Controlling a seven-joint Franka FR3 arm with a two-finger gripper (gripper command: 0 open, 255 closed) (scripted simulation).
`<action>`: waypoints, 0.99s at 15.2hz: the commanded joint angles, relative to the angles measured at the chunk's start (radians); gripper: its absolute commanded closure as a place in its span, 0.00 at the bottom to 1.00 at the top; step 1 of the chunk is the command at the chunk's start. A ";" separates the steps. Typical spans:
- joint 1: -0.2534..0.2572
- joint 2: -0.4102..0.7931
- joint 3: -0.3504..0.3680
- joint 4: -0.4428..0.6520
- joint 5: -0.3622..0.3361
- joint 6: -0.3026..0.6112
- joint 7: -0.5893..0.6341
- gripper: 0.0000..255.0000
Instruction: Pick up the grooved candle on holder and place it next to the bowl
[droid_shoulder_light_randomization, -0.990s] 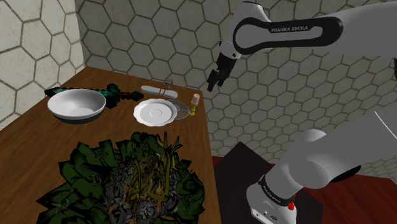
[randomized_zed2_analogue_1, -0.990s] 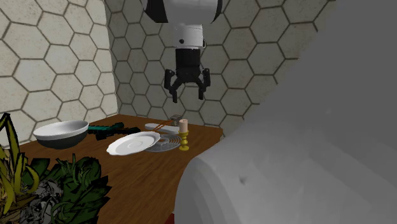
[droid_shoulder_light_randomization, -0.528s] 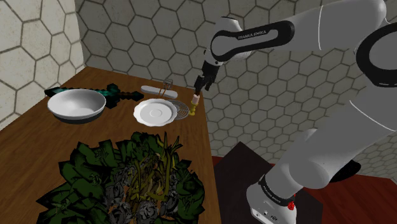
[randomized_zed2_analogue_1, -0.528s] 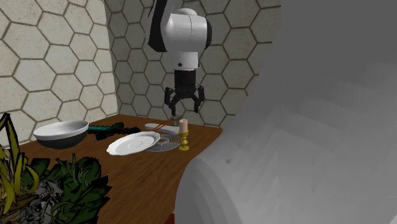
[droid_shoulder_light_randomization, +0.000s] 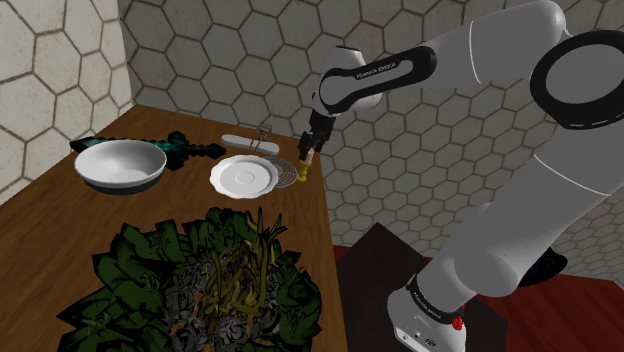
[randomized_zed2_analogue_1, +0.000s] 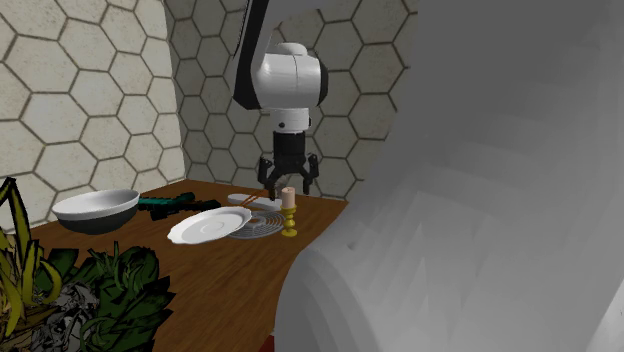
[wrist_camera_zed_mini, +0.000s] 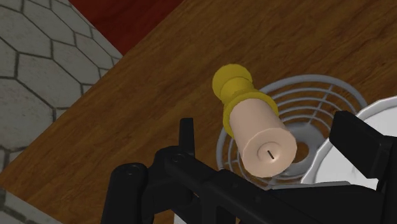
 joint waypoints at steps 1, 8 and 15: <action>0.000 0.012 0.000 -0.009 0.002 0.021 -0.001 0.00; 0.000 0.012 0.000 -0.008 0.002 0.021 -0.001 0.00; 0.000 0.012 0.000 -0.008 0.002 0.021 -0.002 1.00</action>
